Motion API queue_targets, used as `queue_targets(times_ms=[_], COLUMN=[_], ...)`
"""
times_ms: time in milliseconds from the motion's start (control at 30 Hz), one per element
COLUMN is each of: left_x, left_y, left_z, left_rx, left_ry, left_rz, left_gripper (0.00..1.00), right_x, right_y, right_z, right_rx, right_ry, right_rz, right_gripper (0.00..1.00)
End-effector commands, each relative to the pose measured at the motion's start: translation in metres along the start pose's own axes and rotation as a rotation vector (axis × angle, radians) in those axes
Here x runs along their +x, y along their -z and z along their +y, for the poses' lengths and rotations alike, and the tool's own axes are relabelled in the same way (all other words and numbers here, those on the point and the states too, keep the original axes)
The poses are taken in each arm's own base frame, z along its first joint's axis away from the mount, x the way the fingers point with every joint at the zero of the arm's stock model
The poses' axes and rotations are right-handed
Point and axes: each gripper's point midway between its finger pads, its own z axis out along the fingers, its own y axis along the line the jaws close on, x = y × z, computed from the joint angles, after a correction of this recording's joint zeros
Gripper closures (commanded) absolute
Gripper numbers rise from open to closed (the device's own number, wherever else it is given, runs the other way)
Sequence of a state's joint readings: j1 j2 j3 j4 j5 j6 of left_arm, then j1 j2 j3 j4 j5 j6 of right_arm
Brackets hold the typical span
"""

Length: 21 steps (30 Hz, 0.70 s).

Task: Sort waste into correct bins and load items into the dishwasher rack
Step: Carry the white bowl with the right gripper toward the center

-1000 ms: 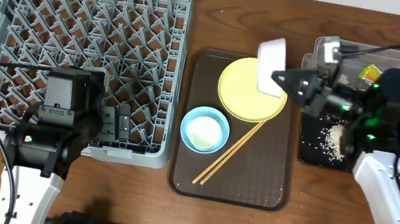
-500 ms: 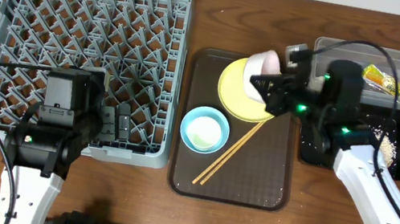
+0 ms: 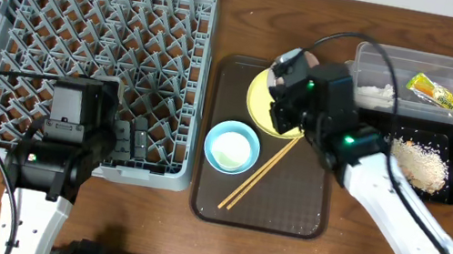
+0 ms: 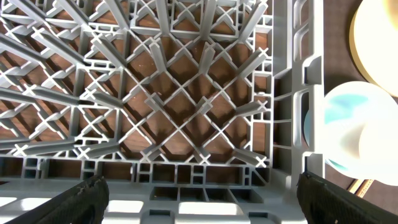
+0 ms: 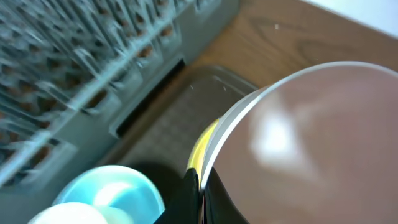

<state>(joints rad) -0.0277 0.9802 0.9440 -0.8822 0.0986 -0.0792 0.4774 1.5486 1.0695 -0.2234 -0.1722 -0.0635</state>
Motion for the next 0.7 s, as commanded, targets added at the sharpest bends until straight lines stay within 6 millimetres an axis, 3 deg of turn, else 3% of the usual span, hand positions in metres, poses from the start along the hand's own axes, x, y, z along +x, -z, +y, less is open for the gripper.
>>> queue_targets(times_ms=[0,200,400,467,600,667], left_x=[-0.006,-0.007,-0.007,-0.006,-0.007,-0.007], left_y=[0.005,0.005,0.005,0.005,0.005,0.005], left_z=[0.0,0.0,0.0,0.0,0.0,0.0], left_rx=[0.003,0.003,0.003,0.003,0.003,0.003], left_ry=[0.012,0.012,0.012,0.012,0.012,0.012], left_rz=[-0.02,-0.02,-0.02,-0.02,-0.02,-0.02], left_gripper=[0.02,0.02,0.02,0.02,0.02,0.02], right_x=[0.019,0.051,0.068,0.068,0.066,0.063], right_y=[-0.026,-0.059,-0.074,-0.073,-0.072,-0.07], right_z=[-0.009,-0.013,-0.013,-0.013,-0.005,0.004], right_rx=[0.053,0.046,0.04,0.039,-0.006,-0.058], right_ry=[0.039,0.028,0.023,0.022,0.018,0.014], right_rz=[0.07,0.152,0.196,0.197,0.188,0.18], right_gripper=[0.99,0.99,0.97,0.8,0.6,0.56])
